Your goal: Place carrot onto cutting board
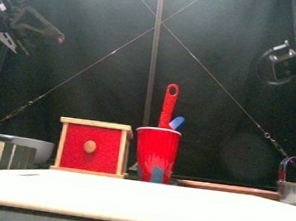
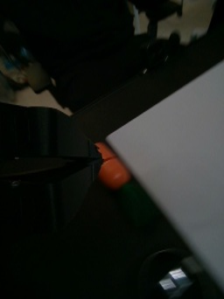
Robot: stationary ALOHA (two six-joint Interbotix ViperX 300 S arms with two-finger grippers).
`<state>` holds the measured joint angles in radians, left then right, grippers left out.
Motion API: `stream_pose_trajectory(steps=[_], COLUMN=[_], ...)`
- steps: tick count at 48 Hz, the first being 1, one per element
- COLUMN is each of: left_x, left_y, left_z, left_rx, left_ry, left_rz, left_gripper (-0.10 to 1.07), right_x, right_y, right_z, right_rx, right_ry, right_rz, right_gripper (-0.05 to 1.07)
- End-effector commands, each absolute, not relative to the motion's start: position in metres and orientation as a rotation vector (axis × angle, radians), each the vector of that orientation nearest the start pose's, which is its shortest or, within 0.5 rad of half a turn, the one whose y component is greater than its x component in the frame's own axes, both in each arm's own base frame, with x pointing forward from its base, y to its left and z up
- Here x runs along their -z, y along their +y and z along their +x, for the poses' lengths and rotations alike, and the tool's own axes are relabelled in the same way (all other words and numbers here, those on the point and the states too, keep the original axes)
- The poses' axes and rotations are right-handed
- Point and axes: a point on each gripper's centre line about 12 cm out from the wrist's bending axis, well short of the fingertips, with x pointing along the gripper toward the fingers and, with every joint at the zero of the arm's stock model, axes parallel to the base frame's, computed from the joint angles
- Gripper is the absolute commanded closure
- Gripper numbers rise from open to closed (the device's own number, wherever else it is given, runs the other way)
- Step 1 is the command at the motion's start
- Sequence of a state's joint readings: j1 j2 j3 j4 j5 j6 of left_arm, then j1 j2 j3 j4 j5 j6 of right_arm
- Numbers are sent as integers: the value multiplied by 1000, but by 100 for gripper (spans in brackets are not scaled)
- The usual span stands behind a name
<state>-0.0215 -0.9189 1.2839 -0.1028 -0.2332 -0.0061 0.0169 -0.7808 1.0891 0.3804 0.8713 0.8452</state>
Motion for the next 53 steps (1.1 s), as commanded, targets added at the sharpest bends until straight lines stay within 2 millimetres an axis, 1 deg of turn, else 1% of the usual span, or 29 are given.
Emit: stream_pose_trajectory(steps=[1, 6, 11, 12, 22, 28, 34, 45, 53], left_x=[-240, -239, -238, -238, -240, -239, -238, -239, -236], left_y=[-2, -3, -7, -9, -11, -11, -11, -11, -10], left_z=[198, 198, 198, 198, 199, 198, 198, 198, 198], left_rx=[-8, -3, 21, 29, 44, 43, 43, 44, 38], left_ry=[118, 123, 128, 128, 124, 125, 127, 125, 134], left_rz=[-112, -109, -94, -87, -72, -75, -75, -69, -65], left_gripper=[99, 99, 99, 99, 99, 99, 99, 99, 99], right_x=[-194, -195, -192, -191, -183, -176, -166, -156, -150], right_y=[39, 46, 56, 60, 80, 86, 89, 96, 108], right_z=[163, 162, 162, 163, 177, 185, 191, 209, 229], right_rx=[443, 494, 541, 553, 587, 643, 708, 734, 714], right_ry=[1201, 1199, 1204, 1202, 1149, 1141, 1146, 1150, 1146], right_rz=[1131, 1134, 1142, 1146, 1122, 1143, 1134, 1113, 1123], right_gripper=[90, 84, 70, 65, 33, 19, 14, 14, 15])
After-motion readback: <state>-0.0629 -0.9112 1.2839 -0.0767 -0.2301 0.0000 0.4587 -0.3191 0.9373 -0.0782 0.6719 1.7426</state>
